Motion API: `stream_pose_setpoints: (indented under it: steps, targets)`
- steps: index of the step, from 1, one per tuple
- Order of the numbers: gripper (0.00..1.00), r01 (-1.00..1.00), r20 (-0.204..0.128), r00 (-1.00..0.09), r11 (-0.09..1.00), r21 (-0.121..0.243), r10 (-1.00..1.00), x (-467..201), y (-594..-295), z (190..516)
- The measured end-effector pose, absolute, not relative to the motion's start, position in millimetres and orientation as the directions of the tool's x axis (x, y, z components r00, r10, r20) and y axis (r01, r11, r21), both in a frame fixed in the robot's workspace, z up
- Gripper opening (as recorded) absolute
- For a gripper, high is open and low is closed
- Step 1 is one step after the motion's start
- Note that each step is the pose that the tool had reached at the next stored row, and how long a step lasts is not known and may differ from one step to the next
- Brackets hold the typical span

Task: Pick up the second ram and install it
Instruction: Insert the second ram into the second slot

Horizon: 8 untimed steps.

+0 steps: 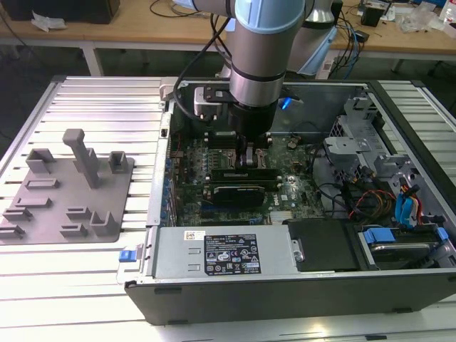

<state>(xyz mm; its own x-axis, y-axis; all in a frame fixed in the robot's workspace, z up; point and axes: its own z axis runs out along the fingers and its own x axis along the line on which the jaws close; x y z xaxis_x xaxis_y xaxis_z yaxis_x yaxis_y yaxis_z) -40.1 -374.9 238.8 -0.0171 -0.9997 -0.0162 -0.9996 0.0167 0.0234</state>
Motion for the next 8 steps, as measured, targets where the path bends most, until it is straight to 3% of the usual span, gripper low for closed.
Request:
stream_pose_setpoints:
  steps: [8]
  targets:
    - [0.1, -1.0, -0.016, -0.017, 0.017, 0.023, -1.0, -40.2, -374.1, 236.0]
